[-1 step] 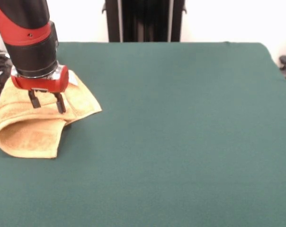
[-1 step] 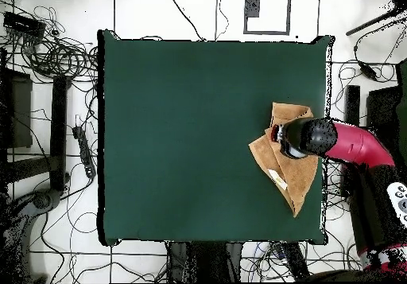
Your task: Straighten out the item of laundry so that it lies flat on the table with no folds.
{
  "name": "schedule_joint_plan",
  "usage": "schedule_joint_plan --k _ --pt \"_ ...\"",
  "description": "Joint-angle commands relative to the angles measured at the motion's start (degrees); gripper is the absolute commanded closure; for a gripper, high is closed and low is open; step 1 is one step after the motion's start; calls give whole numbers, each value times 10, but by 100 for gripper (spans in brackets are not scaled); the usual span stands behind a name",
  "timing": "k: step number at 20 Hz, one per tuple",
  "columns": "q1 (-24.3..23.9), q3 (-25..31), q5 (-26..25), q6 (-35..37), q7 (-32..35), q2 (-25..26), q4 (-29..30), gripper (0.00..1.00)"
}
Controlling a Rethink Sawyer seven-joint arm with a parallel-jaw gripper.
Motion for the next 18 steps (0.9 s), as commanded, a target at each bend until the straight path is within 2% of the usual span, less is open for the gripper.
schedule_joint_plan --k 1,8,14,18 --pt "27 16 33 -7 40 36 -10 0" --pt "40 24 70 -17 73 40 4 0" --pt "49 30 134 -45 133 43 35 0" --pt "60 21 171 -114 184 40 63 0"
